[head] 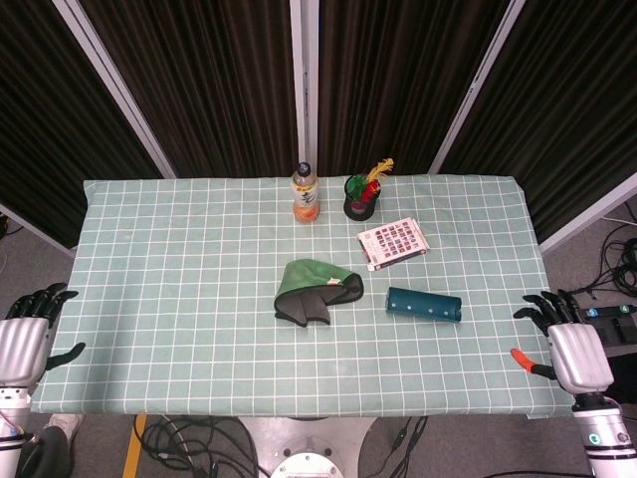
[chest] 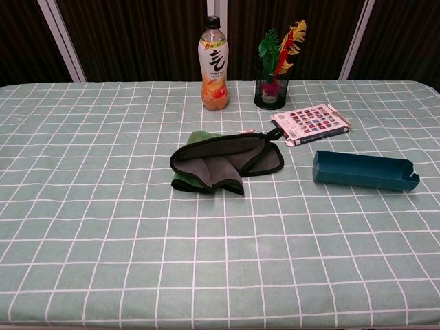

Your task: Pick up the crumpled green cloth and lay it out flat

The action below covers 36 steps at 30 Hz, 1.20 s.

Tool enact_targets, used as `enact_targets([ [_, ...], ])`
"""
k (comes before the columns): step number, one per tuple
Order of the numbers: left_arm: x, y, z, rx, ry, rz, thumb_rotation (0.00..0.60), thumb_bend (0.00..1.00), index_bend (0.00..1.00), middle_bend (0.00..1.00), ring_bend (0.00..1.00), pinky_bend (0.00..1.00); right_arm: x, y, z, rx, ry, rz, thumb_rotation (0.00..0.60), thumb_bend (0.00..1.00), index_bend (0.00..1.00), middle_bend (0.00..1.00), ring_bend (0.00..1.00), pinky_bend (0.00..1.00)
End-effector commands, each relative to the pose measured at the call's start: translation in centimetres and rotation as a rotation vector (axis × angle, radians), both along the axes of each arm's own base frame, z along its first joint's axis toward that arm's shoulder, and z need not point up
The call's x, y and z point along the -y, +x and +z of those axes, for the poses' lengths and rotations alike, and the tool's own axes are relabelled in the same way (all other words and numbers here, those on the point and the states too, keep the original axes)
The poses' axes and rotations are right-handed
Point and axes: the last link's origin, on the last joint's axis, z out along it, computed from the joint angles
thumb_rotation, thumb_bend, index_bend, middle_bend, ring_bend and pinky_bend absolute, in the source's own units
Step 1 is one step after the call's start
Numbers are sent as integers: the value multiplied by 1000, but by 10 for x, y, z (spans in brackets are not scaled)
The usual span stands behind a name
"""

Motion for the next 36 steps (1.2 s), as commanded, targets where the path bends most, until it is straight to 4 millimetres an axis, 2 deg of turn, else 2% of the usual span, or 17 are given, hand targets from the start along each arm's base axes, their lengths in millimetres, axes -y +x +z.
enact_targets([
  [1,0,0,0,2,0,0,600,113,294,280,224,241,19,21,-14,13,53,48,600,79,390,190,87,66],
  [8,2,1,-1,7,5,0,600,112,294,280,224,241,61,63,-49,51,174,104,600,88,395,189,72,66],
  [11,3,1,-1,7,4,-3,600,112,295,280,224,241,83,81,-71,41,216,129,600,89,396,190,64,66],
  [24,2,2,-2,11,9,-10,600,112,294,280,223,241,151,137,-161,-8,342,158,600,147,396,163,9,66],
  [30,0,1,-4,17,2,-10,600,111,295,280,224,241,165,157,-195,-9,388,150,600,159,396,160,2,66],
  [36,-4,1,-4,20,0,-19,600,111,294,280,223,241,173,171,-218,-4,400,141,600,184,396,160,1,66],
])
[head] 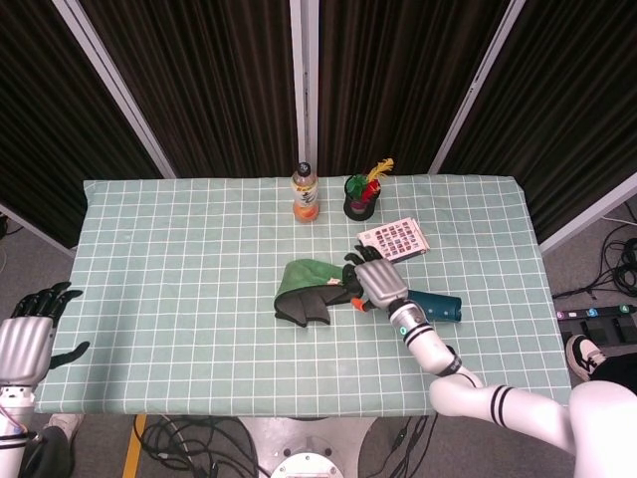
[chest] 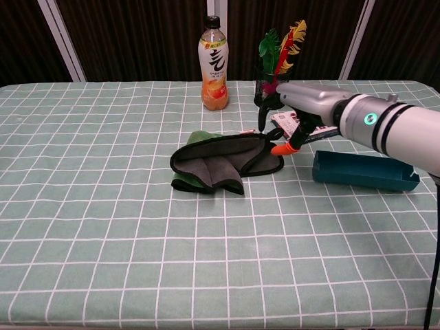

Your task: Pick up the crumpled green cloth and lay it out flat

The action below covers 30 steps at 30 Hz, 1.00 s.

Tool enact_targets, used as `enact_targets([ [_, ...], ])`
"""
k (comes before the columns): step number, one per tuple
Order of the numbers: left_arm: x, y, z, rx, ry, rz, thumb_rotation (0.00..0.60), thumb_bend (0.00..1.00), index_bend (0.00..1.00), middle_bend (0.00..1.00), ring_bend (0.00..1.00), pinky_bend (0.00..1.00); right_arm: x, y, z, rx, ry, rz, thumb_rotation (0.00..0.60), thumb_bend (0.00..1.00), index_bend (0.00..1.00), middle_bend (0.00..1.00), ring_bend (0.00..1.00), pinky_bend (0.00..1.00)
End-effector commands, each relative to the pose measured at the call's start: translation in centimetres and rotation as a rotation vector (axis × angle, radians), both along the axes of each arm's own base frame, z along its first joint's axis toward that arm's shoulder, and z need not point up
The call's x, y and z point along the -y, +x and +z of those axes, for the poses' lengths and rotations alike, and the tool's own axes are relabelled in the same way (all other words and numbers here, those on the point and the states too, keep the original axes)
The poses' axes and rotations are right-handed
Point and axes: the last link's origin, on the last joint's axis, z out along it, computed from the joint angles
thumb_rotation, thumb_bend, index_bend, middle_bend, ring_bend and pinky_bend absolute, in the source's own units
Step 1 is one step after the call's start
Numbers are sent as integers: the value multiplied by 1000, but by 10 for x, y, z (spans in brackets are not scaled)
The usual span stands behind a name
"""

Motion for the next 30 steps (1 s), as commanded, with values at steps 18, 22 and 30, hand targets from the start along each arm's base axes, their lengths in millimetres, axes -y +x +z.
enact_targets([
  [18,-16,10,-10,73,-40,-48,600,104,295,280,224,241,14,30,-39,29,-18,2,600,458,658,183,8,68],
  [22,-28,15,-16,142,-69,-52,600,94,298,280,224,241,14,40,-36,64,-27,11,600,456,663,185,8,68],
  [30,-68,35,-38,289,-154,-91,600,87,310,280,224,241,15,73,-29,116,-48,50,600,454,660,185,6,68],
])
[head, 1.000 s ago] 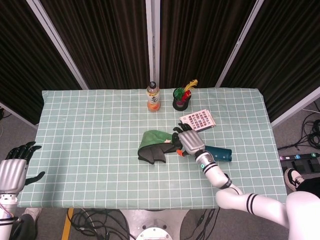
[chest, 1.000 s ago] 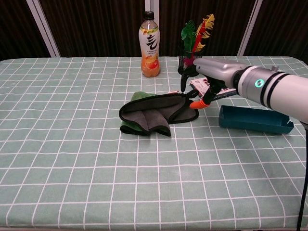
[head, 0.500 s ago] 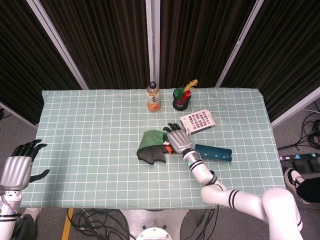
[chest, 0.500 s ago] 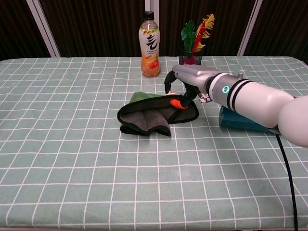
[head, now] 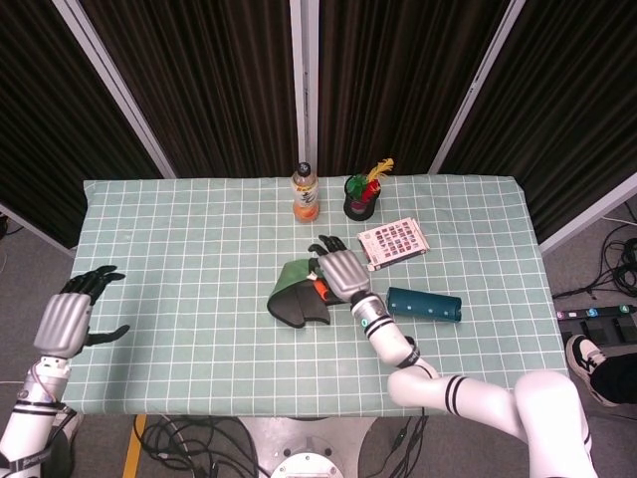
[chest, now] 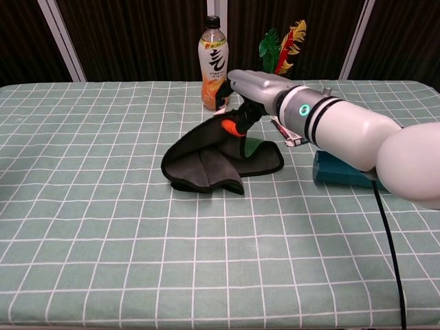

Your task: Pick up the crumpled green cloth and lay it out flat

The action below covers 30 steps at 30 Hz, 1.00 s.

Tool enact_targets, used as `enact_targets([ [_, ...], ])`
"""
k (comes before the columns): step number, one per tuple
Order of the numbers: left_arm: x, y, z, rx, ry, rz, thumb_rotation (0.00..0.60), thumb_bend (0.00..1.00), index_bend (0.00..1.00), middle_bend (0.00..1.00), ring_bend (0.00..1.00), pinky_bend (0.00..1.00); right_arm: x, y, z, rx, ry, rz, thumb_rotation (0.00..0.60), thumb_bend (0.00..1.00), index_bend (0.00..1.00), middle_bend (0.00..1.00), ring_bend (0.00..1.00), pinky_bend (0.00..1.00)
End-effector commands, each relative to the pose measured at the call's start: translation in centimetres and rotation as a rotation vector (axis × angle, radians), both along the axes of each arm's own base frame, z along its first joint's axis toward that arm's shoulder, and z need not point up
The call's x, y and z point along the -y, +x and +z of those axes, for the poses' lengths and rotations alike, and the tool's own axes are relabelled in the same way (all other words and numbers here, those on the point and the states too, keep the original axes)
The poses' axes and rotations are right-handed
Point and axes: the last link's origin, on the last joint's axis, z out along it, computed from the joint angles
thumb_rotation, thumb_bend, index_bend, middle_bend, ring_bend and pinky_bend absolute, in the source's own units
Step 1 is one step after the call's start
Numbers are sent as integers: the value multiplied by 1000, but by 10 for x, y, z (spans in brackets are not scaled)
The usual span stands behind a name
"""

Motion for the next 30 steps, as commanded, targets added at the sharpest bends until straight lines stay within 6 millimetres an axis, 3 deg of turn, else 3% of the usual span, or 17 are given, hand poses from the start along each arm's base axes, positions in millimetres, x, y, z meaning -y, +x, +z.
enact_targets([
  [1,-23,12,-12,71,-42,-22,600,85,310,280,224,241,2,14,2,14,-11,11,600,453,659,185,4,68],
  [14,-98,57,-63,304,-223,27,600,58,331,280,224,262,11,63,-1,64,-49,-1,600,454,647,182,0,68],
  [23,-121,84,-91,309,-309,57,600,17,336,280,224,266,20,79,14,129,-120,-25,600,453,637,179,0,68],
  [30,-132,102,-105,302,-339,73,600,0,336,280,224,270,35,87,42,158,-251,-18,600,451,629,178,0,67],
])
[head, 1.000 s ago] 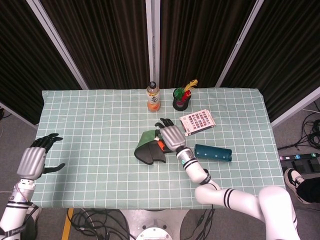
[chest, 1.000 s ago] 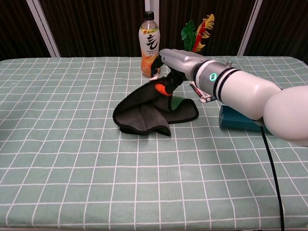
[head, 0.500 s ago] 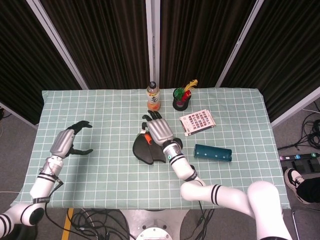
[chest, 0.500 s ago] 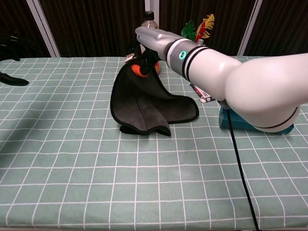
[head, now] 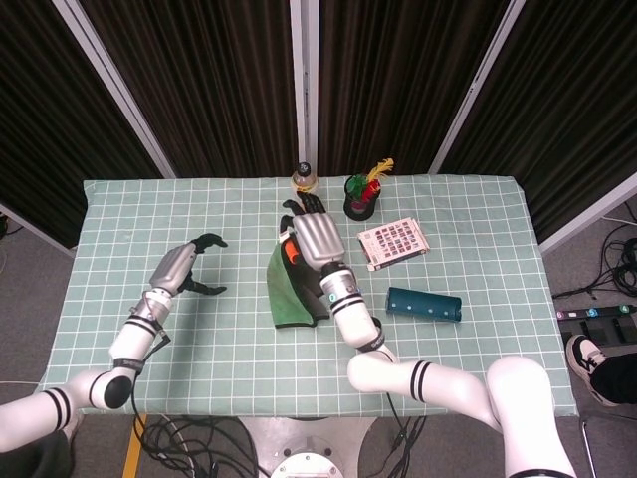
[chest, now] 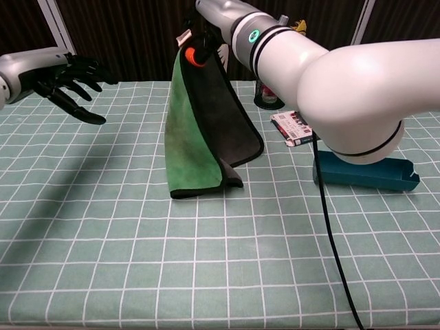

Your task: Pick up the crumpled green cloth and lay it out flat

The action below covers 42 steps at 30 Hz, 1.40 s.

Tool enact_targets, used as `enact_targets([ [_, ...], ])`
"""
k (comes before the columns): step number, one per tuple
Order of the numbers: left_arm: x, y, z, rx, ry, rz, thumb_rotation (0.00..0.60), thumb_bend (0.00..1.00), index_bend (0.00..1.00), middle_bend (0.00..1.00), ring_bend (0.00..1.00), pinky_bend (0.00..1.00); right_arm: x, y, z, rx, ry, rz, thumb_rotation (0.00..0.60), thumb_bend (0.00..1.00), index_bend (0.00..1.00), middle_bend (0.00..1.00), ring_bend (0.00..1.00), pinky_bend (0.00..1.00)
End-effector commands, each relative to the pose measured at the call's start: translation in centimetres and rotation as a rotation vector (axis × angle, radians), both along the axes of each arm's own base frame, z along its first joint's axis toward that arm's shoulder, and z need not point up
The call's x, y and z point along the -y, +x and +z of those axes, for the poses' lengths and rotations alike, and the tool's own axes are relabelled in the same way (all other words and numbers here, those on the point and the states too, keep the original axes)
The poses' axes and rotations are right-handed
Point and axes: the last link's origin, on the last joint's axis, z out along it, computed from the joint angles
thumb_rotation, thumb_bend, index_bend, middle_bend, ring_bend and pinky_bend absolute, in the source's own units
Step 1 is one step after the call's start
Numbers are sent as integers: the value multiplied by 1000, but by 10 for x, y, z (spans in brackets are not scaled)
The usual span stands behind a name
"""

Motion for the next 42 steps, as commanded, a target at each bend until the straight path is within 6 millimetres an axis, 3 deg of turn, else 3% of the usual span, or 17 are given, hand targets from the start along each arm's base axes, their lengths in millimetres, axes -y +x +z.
enact_targets([
  [1,-4,8,-5,5,-11,-1,600,0,336,280,224,270,7,5,16,10,-75,9,600,450,628,178,0,66],
  [9,-4,11,-3,21,-10,-6,600,0,336,280,224,270,8,13,50,18,-214,57,600,450,622,172,0,48],
  [13,-1,8,-1,20,-8,-8,600,0,339,280,224,270,-2,22,52,-20,-251,112,600,449,621,167,0,36],
  [20,5,0,1,28,-7,16,582,0,368,280,224,270,-27,39,19,-127,-189,193,600,445,612,155,0,16],
  [28,6,1,-1,21,-34,41,411,0,369,280,224,270,-35,50,-23,-190,-137,187,600,445,609,143,0,3],
  [33,7,5,-8,5,-47,44,349,0,369,280,224,271,-33,57,-33,-183,-142,168,600,445,606,140,0,0],
  [42,12,13,-27,-50,-64,36,332,0,368,280,224,272,-28,61,-42,-182,-149,141,600,437,600,135,0,0],
])
